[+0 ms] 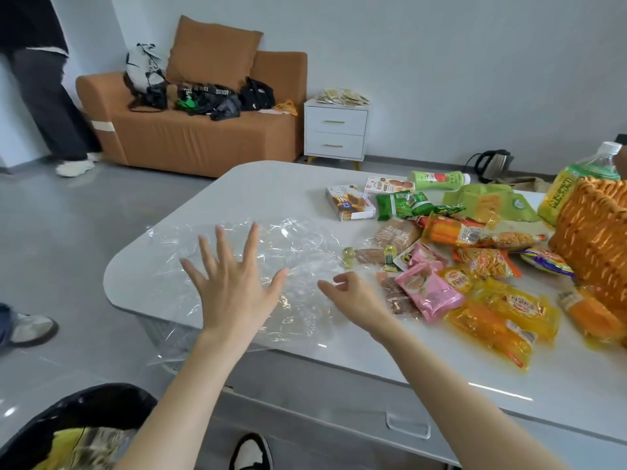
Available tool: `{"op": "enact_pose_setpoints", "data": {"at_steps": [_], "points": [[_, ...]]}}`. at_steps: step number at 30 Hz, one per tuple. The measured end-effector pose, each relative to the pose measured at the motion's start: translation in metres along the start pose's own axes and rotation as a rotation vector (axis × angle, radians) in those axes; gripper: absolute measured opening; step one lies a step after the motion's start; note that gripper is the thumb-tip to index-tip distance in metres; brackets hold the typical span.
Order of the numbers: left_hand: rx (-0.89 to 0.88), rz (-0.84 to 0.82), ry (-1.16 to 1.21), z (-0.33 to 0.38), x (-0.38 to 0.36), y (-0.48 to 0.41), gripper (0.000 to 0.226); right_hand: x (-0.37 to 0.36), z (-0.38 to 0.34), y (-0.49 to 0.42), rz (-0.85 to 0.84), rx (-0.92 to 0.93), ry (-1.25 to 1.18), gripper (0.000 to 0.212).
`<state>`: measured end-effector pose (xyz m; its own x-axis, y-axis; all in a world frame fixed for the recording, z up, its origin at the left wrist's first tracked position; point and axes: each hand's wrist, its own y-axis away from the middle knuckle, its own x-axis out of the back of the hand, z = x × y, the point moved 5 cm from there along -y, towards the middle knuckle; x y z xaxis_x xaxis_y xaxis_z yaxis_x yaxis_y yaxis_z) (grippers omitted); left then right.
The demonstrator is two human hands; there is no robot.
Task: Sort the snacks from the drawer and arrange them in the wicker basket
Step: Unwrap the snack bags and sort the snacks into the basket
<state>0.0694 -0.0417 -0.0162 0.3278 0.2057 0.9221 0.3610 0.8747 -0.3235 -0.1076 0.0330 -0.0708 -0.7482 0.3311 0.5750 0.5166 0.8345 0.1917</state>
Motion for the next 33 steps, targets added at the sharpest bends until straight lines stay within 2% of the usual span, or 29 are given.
{"op": "enact_pose_setpoints", "data": {"at_steps": [2,4,7,11,15,18,21,24,27,29,31,33], "points": [[0.06,-0.053,-0.029,-0.011,-0.004,-0.003,0.088,-0.014,0.001,-0.008,0.016,-0.009,0.08,0.058],[0.072,-0.1,-0.052,-0.017,-0.009,-0.007,0.087,-0.021,0.004,-0.013,0.035,-0.021,0.094,0.051],[-0.006,-0.063,-0.023,-0.014,-0.009,-0.013,0.074,-0.021,0.007,-0.014,0.034,-0.012,0.092,0.033],[-0.058,-0.011,0.122,-0.007,-0.006,-0.016,0.059,-0.005,0.006,-0.003,0.073,0.033,-0.098,0.006],[-0.156,0.136,0.215,0.015,0.006,-0.016,0.054,0.024,0.003,0.01,0.202,0.066,-0.312,0.008],[-0.251,0.157,0.272,0.04,0.009,-0.01,0.05,0.034,0.016,0.016,0.267,-0.066,-0.558,0.005],[-0.351,0.057,0.202,0.064,-0.006,0.001,0.049,0.026,0.028,0.021,0.158,-0.177,-0.614,0.014],[-0.366,-0.123,0.021,0.074,-0.031,0.007,0.057,0.027,0.03,0.025,-0.015,-0.231,-0.671,0.035],[-0.363,-0.231,-0.114,0.074,-0.048,0.009,0.063,0.051,0.032,0.031,-0.051,-0.193,-0.527,0.053],[-0.326,-0.253,-0.161,0.075,-0.05,0.007,0.059,0.073,0.034,0.033,0.044,-0.098,-0.335,0.053],[-0.305,-0.238,-0.177,0.083,-0.046,0.006,0.054,0.1,0.035,0.036,0.26,0.06,0.011,0.042],[-0.36,-0.151,-0.103,0.099,-0.04,0.01,0.051,0.118,0.041,0.041,0.405,0.186,0.493,0.042]]}}
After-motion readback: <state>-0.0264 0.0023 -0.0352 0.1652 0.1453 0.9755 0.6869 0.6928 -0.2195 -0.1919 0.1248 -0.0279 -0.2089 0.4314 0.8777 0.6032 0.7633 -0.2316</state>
